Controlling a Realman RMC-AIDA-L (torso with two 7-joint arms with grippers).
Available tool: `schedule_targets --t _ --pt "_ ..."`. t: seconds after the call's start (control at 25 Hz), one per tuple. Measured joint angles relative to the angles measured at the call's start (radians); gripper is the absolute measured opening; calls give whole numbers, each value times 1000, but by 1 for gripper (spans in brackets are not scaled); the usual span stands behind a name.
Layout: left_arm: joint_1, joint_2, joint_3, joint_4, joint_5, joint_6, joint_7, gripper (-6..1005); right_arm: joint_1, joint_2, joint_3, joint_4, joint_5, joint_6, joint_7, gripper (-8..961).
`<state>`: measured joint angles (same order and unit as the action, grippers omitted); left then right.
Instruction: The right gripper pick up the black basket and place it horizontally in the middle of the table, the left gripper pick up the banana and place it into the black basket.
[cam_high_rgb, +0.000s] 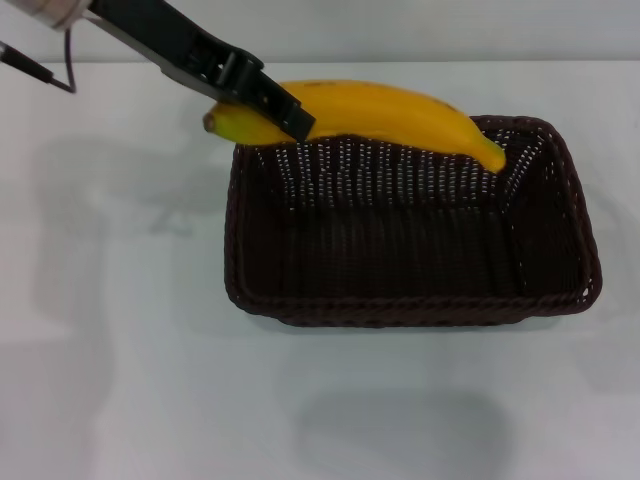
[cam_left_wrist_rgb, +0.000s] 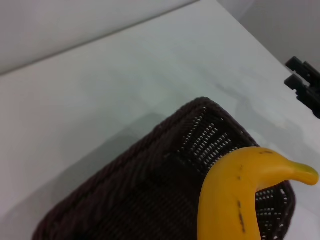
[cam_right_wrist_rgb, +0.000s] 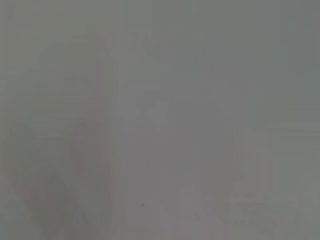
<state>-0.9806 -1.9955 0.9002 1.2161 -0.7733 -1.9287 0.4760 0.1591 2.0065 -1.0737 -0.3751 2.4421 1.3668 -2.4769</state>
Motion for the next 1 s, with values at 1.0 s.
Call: schedule_targets --t 1.0 --pt "553 -9 -422 -138 -756 164 864 869 -8 -1 38 26 -2 100 -111 617"
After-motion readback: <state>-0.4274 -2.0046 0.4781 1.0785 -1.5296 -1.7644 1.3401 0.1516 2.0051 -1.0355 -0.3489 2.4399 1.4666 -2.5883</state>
